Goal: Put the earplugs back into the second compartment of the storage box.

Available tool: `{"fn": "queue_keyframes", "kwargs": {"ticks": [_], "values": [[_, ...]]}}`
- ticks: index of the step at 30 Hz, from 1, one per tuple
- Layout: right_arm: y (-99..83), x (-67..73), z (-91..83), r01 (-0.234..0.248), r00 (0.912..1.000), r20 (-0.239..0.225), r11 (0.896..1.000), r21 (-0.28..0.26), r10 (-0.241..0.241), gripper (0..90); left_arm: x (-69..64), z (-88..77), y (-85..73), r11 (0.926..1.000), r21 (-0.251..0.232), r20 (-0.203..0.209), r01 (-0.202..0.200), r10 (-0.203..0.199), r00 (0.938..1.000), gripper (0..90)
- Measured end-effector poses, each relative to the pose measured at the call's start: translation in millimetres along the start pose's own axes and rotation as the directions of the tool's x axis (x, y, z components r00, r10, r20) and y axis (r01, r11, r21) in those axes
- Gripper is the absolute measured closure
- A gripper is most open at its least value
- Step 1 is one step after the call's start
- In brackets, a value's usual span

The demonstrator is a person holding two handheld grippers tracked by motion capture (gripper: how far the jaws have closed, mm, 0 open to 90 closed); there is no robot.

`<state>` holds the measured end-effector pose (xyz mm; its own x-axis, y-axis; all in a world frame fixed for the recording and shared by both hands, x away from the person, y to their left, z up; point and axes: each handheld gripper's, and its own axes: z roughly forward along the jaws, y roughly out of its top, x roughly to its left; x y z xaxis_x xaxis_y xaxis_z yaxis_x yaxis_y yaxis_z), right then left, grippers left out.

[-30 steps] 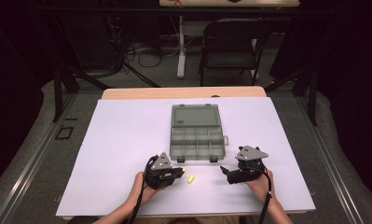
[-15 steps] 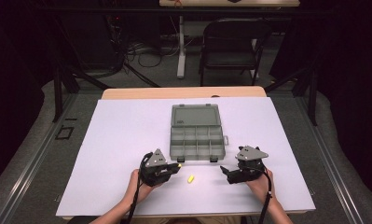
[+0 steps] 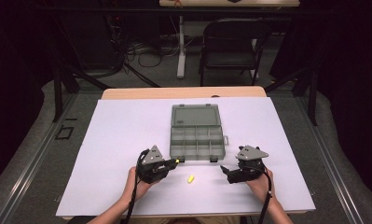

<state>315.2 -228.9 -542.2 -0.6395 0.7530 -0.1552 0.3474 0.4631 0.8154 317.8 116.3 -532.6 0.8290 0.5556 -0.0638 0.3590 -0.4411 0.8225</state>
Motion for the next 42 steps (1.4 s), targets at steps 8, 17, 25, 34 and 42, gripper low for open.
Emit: {"fn": "queue_keyframes", "kwargs": {"ticks": [8, 17, 25, 34, 42], "values": [[0.3, 0.4, -0.4, 0.008, 0.9999, 0.006, 1.0, 0.003, -0.008, 0.0, 4.7, -6.8, 4.1, 0.9998, -0.02, -0.031, 0.0, 0.0, 0.9995, 81.8], [0.0, 1.2, 2.2, 0.007, 1.0, 0.006, 1.0, 0.012, -0.007, 0.0, 8.6, -9.0, 13.9, 0.9984, -0.057, -0.065, 0.0, -0.004, 0.9979, 81.8], [-0.4, 0.8, 3.5, -0.009, 0.9999, -0.007, 1.0, 0.006, 0.009, 0.0, 12.0, -7.3, 20.6, 0.9973, -0.073, -0.097, -0.01, 0.002, 0.9953, 81.7], [1.0, 3.1, 1.1, -0.006, 1.0, -0.007, 1.0, -0.002, 0.006, 0.1, 17.6, -6.8, 29.3, 0.9957, -0.091, -0.122, -0.016, 0.005, 0.9925, 81.7], [1.6, 4.5, 1.4, -0.001, 1.0, -0.009, 1.0, 0.0, 0.001, 0.6, 26.0, -2.6, 38.0, 0.9936, -0.112, -0.134, -0.008, -0.007, 0.991, 81.7]]}}
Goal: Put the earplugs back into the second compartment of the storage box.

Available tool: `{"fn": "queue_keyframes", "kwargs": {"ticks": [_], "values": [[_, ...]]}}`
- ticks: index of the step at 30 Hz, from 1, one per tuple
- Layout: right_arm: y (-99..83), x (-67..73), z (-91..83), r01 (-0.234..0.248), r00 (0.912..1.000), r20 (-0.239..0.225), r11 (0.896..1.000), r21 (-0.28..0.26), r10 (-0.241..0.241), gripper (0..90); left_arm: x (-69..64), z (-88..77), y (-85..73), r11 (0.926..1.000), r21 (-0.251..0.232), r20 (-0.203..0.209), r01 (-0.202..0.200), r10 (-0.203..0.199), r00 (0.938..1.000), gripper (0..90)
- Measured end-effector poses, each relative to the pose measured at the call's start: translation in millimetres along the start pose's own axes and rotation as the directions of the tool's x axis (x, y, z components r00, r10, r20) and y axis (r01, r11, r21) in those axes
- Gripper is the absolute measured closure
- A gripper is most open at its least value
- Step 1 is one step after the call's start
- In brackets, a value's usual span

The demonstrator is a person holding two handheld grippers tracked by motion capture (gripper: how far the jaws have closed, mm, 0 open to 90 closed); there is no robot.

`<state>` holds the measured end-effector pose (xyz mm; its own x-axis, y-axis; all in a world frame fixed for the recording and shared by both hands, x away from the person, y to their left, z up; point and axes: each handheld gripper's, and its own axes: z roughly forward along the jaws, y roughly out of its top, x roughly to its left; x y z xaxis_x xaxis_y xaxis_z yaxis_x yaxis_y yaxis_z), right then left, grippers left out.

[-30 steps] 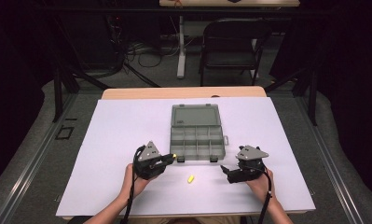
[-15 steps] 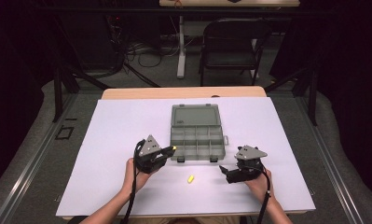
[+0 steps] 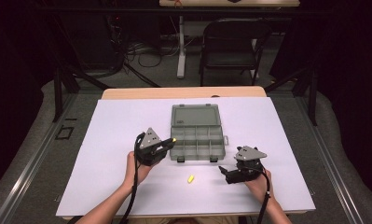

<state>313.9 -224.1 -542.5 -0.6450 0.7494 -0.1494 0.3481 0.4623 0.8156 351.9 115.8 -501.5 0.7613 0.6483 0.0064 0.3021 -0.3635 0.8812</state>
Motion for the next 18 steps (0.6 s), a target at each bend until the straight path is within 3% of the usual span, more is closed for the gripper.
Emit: {"fn": "queue_keyframes", "kwargs": {"ticks": [4, 18], "values": [[-0.4, -2.1, -0.2, -0.019, 0.9998, -0.011, 1.0, -0.008, 0.019, 0.8, 3.9, 4.0, 5.4, 1.0, -0.008, -0.006, 0.0, 0.0, 1.0, 81.7], [-0.1, -1.4, -0.2, -0.015, 0.9996, -0.023, 1.0, -0.013, 0.015, 0.8, 11.9, 24.6, 20.5, 0.9996, -0.027, -0.005, 0.005, -0.006, 1.0, 81.7]]}}
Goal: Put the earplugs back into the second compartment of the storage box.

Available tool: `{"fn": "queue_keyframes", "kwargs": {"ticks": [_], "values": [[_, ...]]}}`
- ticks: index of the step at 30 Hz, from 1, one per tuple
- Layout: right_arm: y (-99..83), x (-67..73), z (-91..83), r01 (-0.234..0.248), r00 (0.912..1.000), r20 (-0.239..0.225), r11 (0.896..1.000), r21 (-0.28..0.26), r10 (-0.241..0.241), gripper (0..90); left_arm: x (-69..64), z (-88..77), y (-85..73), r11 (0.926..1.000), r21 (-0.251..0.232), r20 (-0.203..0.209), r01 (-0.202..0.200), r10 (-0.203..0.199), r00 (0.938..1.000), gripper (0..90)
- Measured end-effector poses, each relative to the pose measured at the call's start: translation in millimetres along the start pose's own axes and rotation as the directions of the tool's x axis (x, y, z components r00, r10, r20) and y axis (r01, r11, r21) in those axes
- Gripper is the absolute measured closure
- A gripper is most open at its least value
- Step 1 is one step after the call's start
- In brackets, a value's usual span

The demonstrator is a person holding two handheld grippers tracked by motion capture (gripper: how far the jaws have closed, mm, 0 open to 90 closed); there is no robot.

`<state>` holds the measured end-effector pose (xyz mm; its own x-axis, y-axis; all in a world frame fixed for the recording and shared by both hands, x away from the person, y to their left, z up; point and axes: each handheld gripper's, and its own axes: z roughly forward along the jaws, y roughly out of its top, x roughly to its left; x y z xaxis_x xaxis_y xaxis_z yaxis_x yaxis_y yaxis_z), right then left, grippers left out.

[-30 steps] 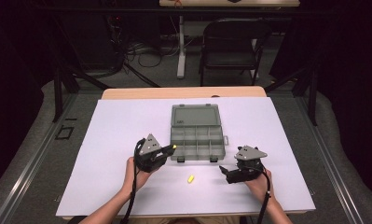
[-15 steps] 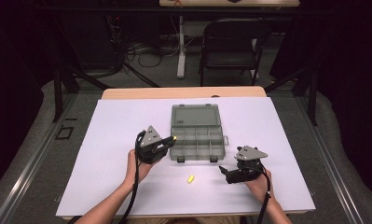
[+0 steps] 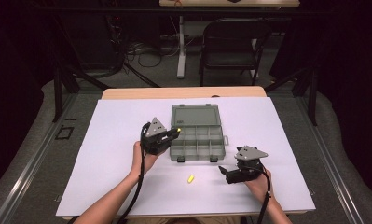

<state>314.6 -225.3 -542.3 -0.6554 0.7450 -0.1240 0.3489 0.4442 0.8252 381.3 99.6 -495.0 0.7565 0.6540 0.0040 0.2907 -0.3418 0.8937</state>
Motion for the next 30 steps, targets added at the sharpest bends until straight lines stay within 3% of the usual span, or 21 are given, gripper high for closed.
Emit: {"fn": "queue_keyframes", "kwargs": {"ticks": [17, 22, 30], "values": [[1.5, 1.6, -1.2, 0.001, 1.0, -0.002, 1.0, -0.004, -0.001, 0.9, 8.2, 18.2, 9.1, 0.9999, -0.005, -0.003, 0.017, -0.017, 0.9999, 81.6], [1.9, 1.5, -2.8, 0.004, 1.0, 0.003, 1.0, -0.008, -0.004, 0.9, 9.9, 25.9, 12.1, 0.9996, 0.002, 0.015, 0.029, -0.029, 0.9995, 81.5], [3.0, 2.0, -4.9, 0.006, 1.0, 0.002, 1.0, -0.019, -0.006, 0.9, 11.4, 37.1, 13.4, 0.9995, 0.031, 0.031, 0.008, -0.009, 0.9995, 81.5]]}}
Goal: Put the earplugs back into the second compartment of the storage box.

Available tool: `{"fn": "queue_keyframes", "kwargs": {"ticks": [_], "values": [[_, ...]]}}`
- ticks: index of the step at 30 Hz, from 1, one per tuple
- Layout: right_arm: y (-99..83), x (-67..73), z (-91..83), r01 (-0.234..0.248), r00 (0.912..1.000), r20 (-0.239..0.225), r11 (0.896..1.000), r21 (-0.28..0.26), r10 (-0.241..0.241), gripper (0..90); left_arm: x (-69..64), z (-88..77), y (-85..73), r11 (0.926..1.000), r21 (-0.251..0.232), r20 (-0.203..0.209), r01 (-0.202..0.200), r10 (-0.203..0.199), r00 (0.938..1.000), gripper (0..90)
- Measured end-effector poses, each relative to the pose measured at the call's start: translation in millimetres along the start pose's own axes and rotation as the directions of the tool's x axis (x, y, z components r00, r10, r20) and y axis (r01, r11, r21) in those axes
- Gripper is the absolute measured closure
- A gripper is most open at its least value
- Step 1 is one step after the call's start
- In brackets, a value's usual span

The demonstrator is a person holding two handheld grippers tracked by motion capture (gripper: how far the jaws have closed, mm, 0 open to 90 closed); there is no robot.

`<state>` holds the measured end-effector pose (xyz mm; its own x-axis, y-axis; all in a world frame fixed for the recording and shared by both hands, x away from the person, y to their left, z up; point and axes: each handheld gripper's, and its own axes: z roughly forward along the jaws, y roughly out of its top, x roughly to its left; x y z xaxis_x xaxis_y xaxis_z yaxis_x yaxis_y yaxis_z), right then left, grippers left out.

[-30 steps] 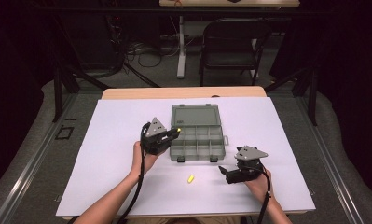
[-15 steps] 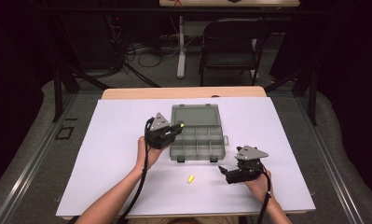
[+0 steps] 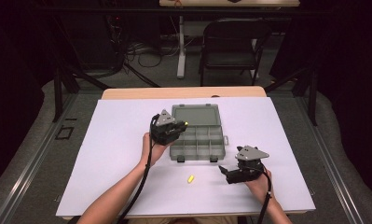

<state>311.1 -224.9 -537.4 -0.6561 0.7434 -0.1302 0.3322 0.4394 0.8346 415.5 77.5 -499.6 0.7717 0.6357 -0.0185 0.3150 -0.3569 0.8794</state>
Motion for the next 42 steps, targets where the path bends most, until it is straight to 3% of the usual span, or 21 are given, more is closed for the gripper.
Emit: {"fn": "queue_keyframes", "kwargs": {"ticks": [15, 34, 42], "values": [[2.1, 0.4, -2.9, 0.002, 1.0, 0.002, 1.0, -0.017, -0.002, 0.9, 6.6, 18.5, -0.1, 0.9993, 0.023, 0.027, 0.029, -0.03, 0.9992, 81.7], [1.6, 0.8, -2.1, 0.011, 0.9999, -0.005, 1.0, -0.01, -0.011, 0.9, 5.5, 27.2, -6.0, 0.9977, 0.059, 0.036, 0.033, -0.035, 0.9987, 81.8], [1.7, 0.1, -2.4, 0.012, 0.9999, -0.002, 1.0, -0.011, -0.012, 0.9, 4.1, 33.7, -12.4, 0.9949, 0.097, 0.032, 0.03, -0.033, 0.9989, 82.0]]}}
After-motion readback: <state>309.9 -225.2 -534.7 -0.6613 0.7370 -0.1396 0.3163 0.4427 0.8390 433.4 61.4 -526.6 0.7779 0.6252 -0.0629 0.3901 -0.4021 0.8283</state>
